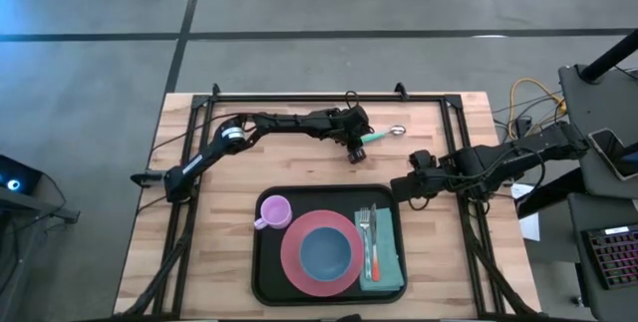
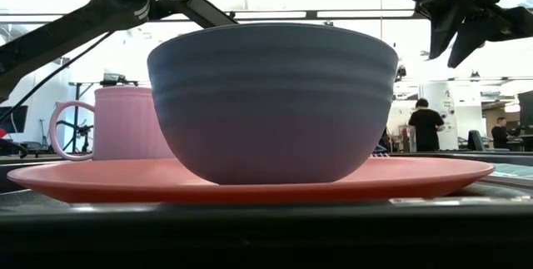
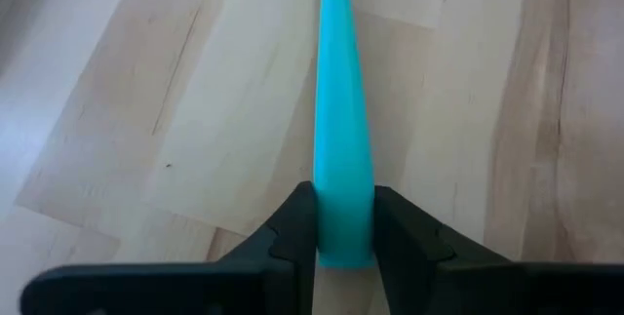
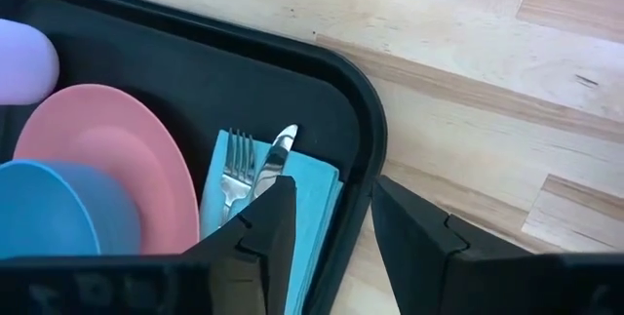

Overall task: Set up tray
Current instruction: Put the blue spoon on the blue napkin to the right of the orange knife

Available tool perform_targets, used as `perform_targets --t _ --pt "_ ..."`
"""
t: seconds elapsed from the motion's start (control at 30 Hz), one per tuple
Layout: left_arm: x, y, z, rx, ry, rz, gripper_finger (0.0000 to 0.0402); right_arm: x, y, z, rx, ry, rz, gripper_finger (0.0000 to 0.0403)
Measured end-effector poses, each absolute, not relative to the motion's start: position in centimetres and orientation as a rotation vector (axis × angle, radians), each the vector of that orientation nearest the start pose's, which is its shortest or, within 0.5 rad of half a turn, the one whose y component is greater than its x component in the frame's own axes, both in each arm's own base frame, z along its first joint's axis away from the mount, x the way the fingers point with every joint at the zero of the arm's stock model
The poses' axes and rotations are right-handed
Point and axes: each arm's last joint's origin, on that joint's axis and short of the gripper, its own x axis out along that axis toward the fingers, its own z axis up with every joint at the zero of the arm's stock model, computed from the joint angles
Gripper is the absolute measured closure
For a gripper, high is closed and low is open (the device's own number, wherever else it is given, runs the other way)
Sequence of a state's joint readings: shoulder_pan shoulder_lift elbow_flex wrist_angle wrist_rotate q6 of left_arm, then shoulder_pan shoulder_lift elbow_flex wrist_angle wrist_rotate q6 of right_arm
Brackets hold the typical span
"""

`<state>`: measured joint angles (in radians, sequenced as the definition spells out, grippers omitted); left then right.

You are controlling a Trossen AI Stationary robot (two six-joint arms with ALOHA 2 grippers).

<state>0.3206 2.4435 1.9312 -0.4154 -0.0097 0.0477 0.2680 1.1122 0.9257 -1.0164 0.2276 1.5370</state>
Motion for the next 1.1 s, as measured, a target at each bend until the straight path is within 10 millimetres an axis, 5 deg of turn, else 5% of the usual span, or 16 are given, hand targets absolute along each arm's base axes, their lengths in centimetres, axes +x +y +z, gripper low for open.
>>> perform_targets --t 0.77,1.1 --pt "50.1 16.5 15.1 -0.134 0.933 0.235 0.0338 18.0 4.1 26.9 1.015 0.84 -0.836 0.0299" --pt "49.3 15.6 19.1 -0.293 0.899 0.115 0.0338 15.5 2.8 28.8 1.043 0.679 -0.834 0.0307"
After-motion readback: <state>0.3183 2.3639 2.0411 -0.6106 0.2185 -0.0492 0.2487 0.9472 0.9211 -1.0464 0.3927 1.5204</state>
